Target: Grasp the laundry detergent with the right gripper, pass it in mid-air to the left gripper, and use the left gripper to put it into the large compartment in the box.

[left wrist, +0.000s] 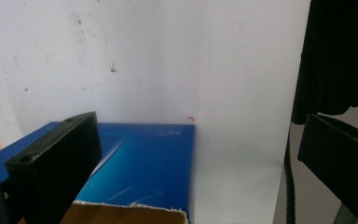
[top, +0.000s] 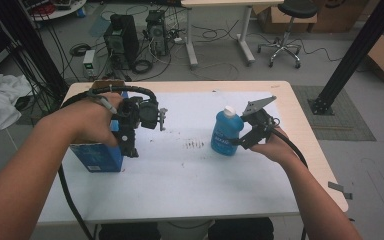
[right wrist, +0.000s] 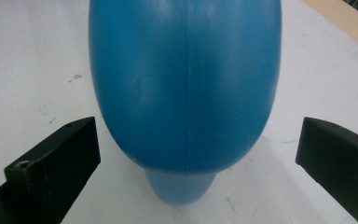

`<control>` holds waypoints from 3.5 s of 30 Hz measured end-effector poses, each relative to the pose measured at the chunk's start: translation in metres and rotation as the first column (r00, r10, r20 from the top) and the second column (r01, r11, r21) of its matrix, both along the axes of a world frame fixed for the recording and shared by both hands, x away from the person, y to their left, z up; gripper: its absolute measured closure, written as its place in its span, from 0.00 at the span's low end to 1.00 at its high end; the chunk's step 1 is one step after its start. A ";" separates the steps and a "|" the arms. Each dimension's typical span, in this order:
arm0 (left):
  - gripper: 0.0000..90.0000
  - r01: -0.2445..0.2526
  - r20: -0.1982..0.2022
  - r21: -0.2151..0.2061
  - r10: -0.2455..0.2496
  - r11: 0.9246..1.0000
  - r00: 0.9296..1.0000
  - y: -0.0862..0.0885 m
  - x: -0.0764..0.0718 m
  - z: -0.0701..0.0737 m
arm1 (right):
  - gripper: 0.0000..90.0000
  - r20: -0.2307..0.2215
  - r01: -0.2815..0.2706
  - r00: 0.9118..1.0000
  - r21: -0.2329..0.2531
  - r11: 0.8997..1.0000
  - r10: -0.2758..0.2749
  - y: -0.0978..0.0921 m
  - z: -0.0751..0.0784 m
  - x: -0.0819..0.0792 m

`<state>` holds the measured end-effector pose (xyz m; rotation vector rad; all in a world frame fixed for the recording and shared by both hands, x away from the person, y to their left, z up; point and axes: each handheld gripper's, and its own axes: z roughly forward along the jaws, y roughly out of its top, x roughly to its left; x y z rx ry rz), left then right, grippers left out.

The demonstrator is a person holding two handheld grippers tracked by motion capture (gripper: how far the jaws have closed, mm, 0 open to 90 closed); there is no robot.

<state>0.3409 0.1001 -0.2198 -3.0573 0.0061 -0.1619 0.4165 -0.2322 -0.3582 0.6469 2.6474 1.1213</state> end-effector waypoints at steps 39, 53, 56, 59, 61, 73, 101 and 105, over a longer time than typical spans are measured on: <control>0.00 -0.015 0.001 -0.003 0.015 1.000 1.000 0.005 -0.004 0.000 | 0.04 0.105 0.073 0.989 0.241 0.968 -0.101 0.009 -0.047 -0.005; 0.00 -0.017 0.000 0.005 0.017 1.000 1.000 0.006 -0.005 0.001 | 0.14 0.111 0.076 0.988 0.278 0.958 -0.110 0.011 -0.053 -0.004; 0.00 -0.014 0.004 0.007 0.014 1.000 1.000 0.006 -0.005 0.002 | 0.16 0.110 0.073 0.988 0.281 0.957 -0.108 0.012 -0.054 -0.004; 0.00 -0.014 0.004 0.007 0.014 1.000 1.000 0.006 -0.005 0.002 | 0.17 0.111 0.071 0.988 0.281 0.957 -0.106 0.012 -0.055 -0.004; 0.00 -0.014 0.005 0.007 0.014 1.000 1.000 0.006 -0.005 0.001 | 0.17 0.109 0.074 0.988 0.281 0.957 -0.108 0.012 -0.055 -0.004; 0.00 -0.015 0.006 0.006 0.015 1.000 1.000 0.006 -0.005 0.001 | 0.23 0.111 0.060 0.989 0.288 0.956 -0.096 0.011 -0.054 -0.003; 0.00 -0.021 0.008 0.012 0.021 1.000 1.000 0.006 -0.005 0.001 | 0.39 0.120 0.038 0.990 0.308 0.951 -0.079 0.010 -0.056 -0.004; 0.00 -0.020 0.008 0.018 0.020 1.000 1.000 0.006 -0.005 0.001 | 0.43 0.116 0.030 0.991 0.315 0.949 -0.070 0.010 -0.057 -0.004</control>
